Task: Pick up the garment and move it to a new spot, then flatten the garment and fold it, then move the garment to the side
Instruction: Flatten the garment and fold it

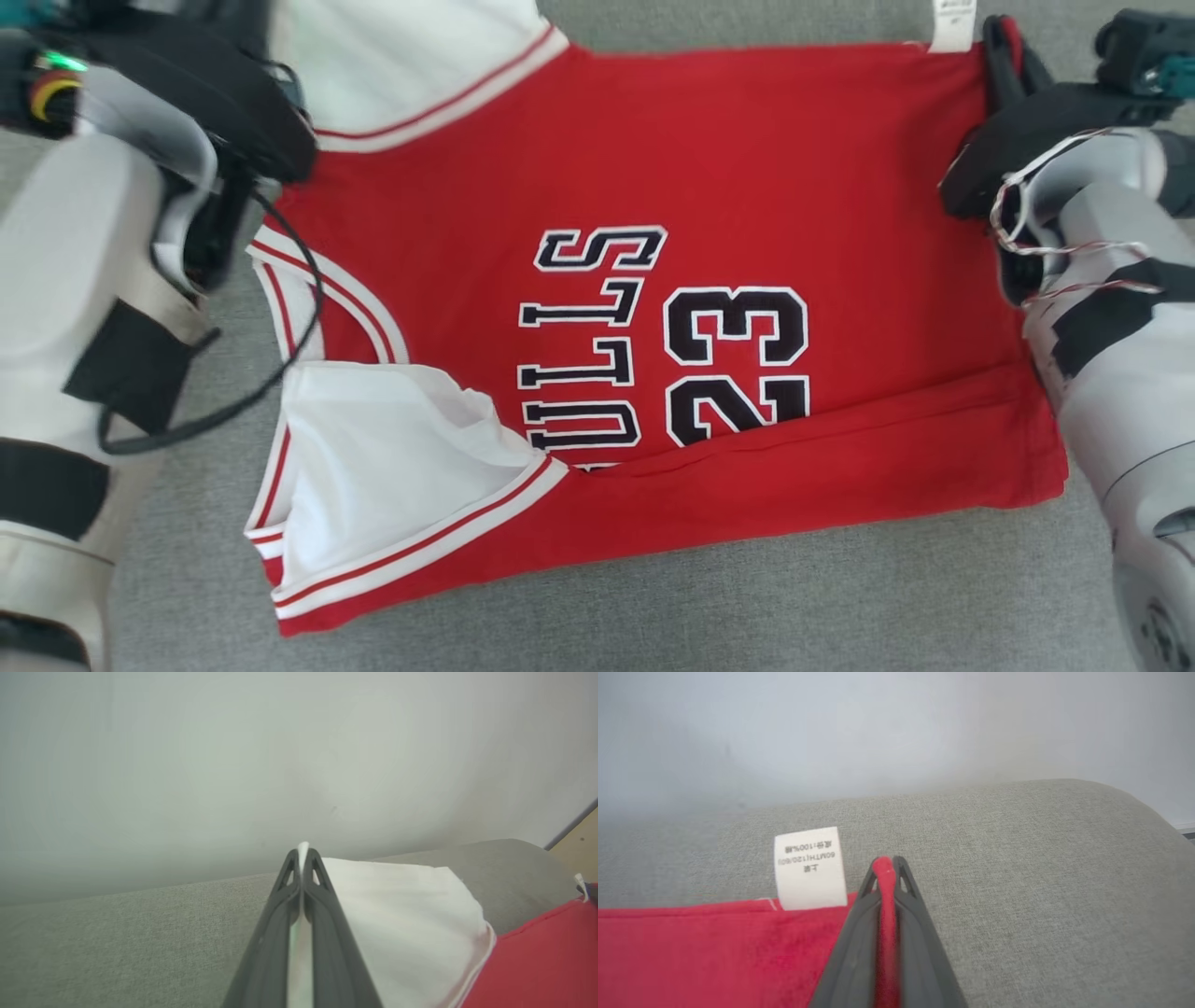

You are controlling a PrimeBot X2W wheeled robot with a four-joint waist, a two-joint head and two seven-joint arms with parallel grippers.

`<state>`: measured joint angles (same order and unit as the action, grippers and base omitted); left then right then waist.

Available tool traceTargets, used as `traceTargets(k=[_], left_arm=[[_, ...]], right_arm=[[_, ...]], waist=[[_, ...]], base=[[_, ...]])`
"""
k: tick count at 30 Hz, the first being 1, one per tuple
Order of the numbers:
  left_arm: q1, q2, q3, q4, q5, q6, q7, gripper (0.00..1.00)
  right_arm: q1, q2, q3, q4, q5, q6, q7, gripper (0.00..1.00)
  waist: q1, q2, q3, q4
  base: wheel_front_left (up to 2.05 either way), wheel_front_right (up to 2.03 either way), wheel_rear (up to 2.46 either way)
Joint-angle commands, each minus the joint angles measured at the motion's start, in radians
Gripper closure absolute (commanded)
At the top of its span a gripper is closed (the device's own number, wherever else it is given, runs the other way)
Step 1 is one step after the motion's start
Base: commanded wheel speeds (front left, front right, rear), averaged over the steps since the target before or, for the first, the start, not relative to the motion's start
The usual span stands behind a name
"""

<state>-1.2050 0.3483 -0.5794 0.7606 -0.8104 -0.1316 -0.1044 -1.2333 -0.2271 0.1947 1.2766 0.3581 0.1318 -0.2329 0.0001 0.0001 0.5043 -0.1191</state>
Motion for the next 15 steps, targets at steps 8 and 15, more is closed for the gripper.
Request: traceTargets(k=[8, 15], left_arm=[[0.134, 0.043, -0.062, -0.087, -0.067, 0.002, -0.089, 1.0], [0.314, 0.086, -0.064, -0.225, -0.075, 0.003, -0.15, 1.0]], right_arm=[[0.118, 0.005, -0.029, -0.029, 0.004, -0.002, -0.032, 1.0], [0.309, -0.013, -0.066, -0.243, 0.017, -0.002, -0.032, 1.0]], waist=[[-0.0001, -0.0001, -0.083, 0.019], [-0.0001, -0.0001, -0.147, 0.03]], base=[[0.0, 0.0, 0.0], [0.0, 0.0, 0.0]])
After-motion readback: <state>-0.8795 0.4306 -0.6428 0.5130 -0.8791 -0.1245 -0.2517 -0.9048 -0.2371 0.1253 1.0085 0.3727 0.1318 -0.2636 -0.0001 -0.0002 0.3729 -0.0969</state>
